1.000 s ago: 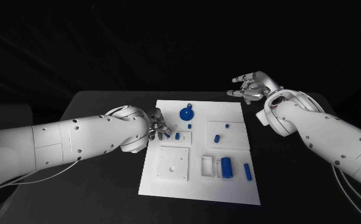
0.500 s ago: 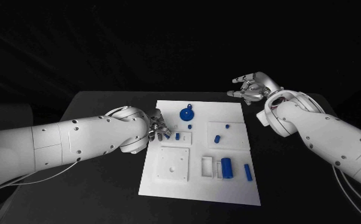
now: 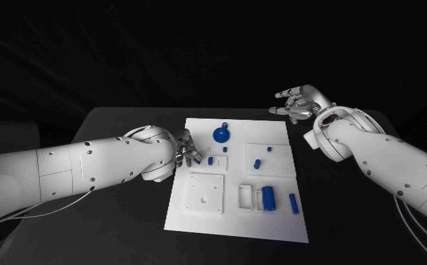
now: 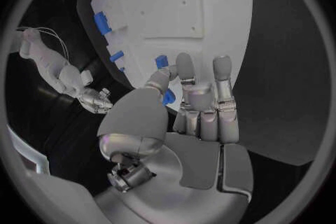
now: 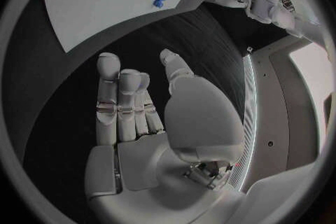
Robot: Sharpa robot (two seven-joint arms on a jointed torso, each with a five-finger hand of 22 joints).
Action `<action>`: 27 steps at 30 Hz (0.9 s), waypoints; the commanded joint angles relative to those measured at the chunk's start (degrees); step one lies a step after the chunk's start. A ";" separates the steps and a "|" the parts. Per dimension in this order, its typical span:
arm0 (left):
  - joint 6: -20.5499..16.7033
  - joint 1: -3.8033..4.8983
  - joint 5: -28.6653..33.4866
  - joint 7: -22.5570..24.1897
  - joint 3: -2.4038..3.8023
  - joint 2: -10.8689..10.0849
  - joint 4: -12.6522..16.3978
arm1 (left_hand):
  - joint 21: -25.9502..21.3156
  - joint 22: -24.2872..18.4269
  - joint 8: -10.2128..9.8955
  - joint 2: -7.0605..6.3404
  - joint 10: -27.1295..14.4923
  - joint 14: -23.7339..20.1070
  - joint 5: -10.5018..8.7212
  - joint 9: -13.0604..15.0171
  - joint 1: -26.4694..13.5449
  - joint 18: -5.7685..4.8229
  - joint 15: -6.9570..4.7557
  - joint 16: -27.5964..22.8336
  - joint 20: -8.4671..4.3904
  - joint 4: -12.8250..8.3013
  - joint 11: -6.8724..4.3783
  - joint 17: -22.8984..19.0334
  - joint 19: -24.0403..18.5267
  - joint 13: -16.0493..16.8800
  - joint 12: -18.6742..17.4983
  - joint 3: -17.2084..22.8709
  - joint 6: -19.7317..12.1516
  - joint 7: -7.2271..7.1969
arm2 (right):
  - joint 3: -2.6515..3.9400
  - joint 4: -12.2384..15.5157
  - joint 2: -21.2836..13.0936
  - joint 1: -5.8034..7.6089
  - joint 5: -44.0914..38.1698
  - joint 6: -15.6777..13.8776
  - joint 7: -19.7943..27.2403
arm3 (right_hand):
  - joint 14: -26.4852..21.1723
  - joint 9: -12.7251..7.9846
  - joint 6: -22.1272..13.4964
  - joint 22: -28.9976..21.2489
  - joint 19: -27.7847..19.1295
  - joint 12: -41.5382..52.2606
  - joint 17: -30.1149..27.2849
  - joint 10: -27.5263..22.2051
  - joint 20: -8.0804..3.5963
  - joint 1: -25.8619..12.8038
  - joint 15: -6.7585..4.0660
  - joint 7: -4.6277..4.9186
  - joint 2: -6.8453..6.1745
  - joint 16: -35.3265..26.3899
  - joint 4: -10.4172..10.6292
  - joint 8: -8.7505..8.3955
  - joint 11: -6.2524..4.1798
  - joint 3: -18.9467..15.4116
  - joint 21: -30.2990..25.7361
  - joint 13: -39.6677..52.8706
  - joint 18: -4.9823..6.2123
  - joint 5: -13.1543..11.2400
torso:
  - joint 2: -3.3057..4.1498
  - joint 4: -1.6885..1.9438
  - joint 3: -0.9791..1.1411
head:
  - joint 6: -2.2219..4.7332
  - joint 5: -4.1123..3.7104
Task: Assemble the parts on the task board
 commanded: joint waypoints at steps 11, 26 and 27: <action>1.60 -0.32 -0.18 -0.69 -0.08 -0.11 0.07 | 0.36 1.02 0.11 0.47 2.83 0.44 0.29 3.53 -0.11 0.39 0.08 0.17 0.47 -0.75 -0.35 0.09 -0.18 -0.10 0.37 0.60 5.74 -5.12 | 0.03 -0.09 0.13 -0.14 -0.07 0.76 0.33 | -0.15 -0.02 -0.35 2.18 1.24 0.13 -0.10 -0.31 0.03 -0.29 -0.25 0.15 -0.02 -0.19 0.03 -0.22 -0.24 0.05 -0.21 -0.07 0.80 0.09 | 0.02 0.00 0.00 | -0.16 0.03; 2.42 -0.70 0.32 -0.68 -0.08 0.20 -0.15 | 0.41 1.01 0.11 0.35 2.83 0.49 0.27 3.54 -0.34 0.37 0.06 0.19 0.46 -0.71 -0.36 0.23 -0.18 -0.12 0.37 0.46 5.99 -5.20 | 0.03 -0.15 0.16 -0.25 -0.07 0.76 0.37 | -0.16 -0.02 -0.45 2.19 1.27 0.12 -0.10 -0.34 0.03 -0.26 -0.25 0.17 0.06 -0.20 0.05 -0.21 -0.23 0.02 -0.22 -0.07 0.79 0.18 | 0.03 -0.03 0.01 | -0.34 -0.09; 2.50 -0.73 0.36 -0.67 -0.08 0.25 -0.20 | 0.41 1.01 0.17 0.33 2.84 0.51 0.23 3.57 -0.42 0.36 0.05 0.23 0.46 -0.65 -0.37 0.33 -0.18 -0.11 0.41 0.39 6.12 -5.24 | 0.03 -0.16 0.16 -0.25 -0.07 0.76 0.37 | -0.16 -0.02 -0.45 2.19 1.27 0.12 -0.10 -0.34 0.03 -0.26 -0.25 0.17 0.06 -0.20 0.05 -0.21 -0.23 0.02 -0.22 -0.07 0.79 0.18 | 0.03 -0.03 0.02 | -0.34 -0.09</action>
